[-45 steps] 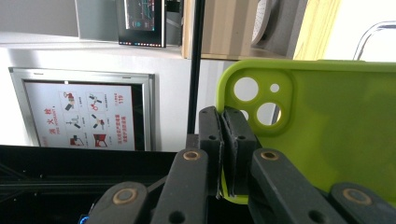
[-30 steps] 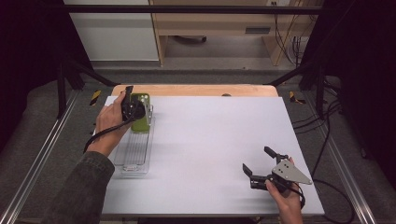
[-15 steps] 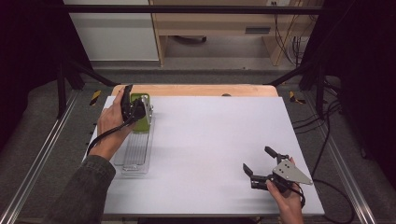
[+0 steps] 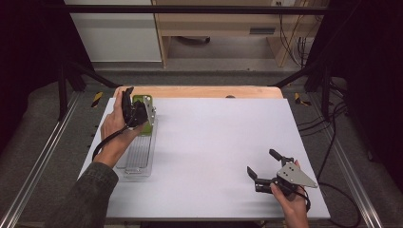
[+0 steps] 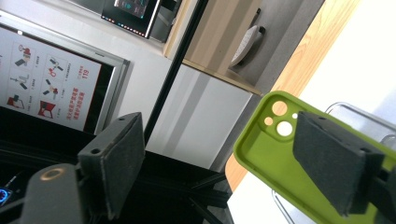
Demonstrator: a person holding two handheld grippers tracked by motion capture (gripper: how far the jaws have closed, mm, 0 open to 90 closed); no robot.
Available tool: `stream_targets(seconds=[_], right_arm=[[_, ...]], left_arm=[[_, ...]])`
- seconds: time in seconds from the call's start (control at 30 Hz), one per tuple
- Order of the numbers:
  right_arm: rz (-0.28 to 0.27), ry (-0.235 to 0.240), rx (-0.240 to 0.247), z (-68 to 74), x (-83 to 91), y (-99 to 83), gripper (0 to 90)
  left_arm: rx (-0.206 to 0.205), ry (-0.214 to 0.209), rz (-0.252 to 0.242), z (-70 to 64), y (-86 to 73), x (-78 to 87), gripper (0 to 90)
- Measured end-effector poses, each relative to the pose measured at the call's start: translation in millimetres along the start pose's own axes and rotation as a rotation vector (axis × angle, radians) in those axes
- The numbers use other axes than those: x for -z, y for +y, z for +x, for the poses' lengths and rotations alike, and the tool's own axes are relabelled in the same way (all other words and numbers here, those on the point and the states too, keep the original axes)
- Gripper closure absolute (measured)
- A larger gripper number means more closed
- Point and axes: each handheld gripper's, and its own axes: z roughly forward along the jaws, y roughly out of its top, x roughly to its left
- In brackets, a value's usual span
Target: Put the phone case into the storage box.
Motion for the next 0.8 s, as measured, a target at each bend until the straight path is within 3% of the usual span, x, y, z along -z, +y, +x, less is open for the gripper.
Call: stream_targets(seconds=[0.1, 0.67, 0.73, 0.8], right_arm=[[-0.001, -0.003, -0.001, -0.2, 0.2, 0.1, 2.5], [-0.006, -0.004, -0.003, -0.7, 1.4, 0.7, 2.4], [-0.006, -0.004, -0.002, -0.6, 1.3, 0.7, 2.4], [-0.006, -0.003, -0.002, -0.5, 1.2, 0.7, 2.4]], left_arm=[[0.029, -0.026, 0.009, -1.9, 0.7, 1.0, 13.4], [0.094, -0.134, 0.030, -7.2, -1.3, 7.9, 7.7], [0.141, -0.150, 0.019, -8.0, -1.3, 8.7, 6.5], [0.156, -0.166, 0.017, -7.2, -1.1, 9.7, 6.0]])
